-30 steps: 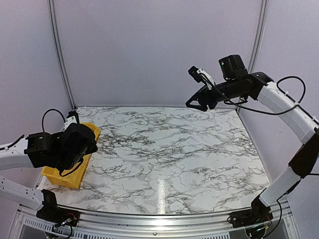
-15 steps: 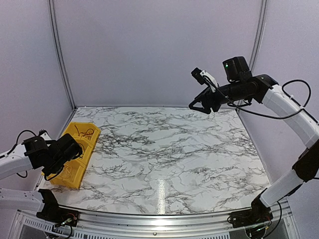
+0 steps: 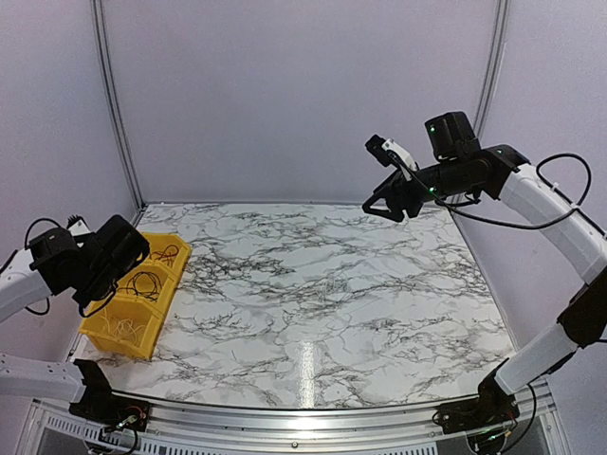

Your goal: Untangle the cables

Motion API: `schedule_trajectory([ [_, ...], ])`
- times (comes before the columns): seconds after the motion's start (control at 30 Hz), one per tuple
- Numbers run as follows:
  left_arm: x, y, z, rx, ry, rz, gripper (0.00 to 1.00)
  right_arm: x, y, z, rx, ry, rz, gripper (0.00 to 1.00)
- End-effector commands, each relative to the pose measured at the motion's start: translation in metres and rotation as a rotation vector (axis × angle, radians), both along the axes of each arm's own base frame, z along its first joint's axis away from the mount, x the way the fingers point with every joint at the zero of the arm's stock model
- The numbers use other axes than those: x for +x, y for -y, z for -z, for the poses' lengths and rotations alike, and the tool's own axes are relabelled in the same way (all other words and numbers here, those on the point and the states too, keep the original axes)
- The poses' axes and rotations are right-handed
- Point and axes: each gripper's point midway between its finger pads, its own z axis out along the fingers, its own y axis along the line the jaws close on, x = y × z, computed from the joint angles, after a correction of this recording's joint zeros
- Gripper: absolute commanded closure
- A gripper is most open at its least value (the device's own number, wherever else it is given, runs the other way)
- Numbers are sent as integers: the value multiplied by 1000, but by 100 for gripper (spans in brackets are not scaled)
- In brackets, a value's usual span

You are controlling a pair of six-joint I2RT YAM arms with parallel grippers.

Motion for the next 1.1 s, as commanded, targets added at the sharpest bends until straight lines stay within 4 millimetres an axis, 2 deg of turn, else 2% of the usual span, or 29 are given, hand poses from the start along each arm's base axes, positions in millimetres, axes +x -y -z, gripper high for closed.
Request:
schedule_trajectory([
  [0.0,20,5,-51,114,58,32,40,12,12,15,-27,0,-9,38],
  [0.03,30,14,-57,135,60,70,40,14,15,21,-35,1,-20,39],
  [0.13,65,59,-59,194,5,278,40,13,20,52,-104,1,-82,43],
  [0.2,85,95,-55,166,-2,420,41,5,22,81,-160,-24,-151,48],
  [0.3,103,148,-40,91,-18,628,43,-5,23,119,-230,-69,-247,57],
  [0.43,107,221,-18,-21,-13,937,47,-4,24,155,-304,-105,-262,58],
  [0.53,101,264,-4,-107,-11,1091,48,3,22,179,-326,-176,-254,62],
  [0.6,93,290,1,-136,-22,1168,47,11,18,201,-327,-250,-224,61],
  [0.67,87,307,8,-129,-41,1196,42,22,13,212,-307,-302,-168,55],
  [0.8,82,322,13,-183,-51,1139,32,43,-2,221,-247,-343,-102,49],
  [0.93,79,324,18,-197,-45,1062,22,64,-9,231,-231,-378,-68,49],
  [1.07,72,329,25,-242,-63,1049,20,74,-14,242,-209,-415,-65,52],
])
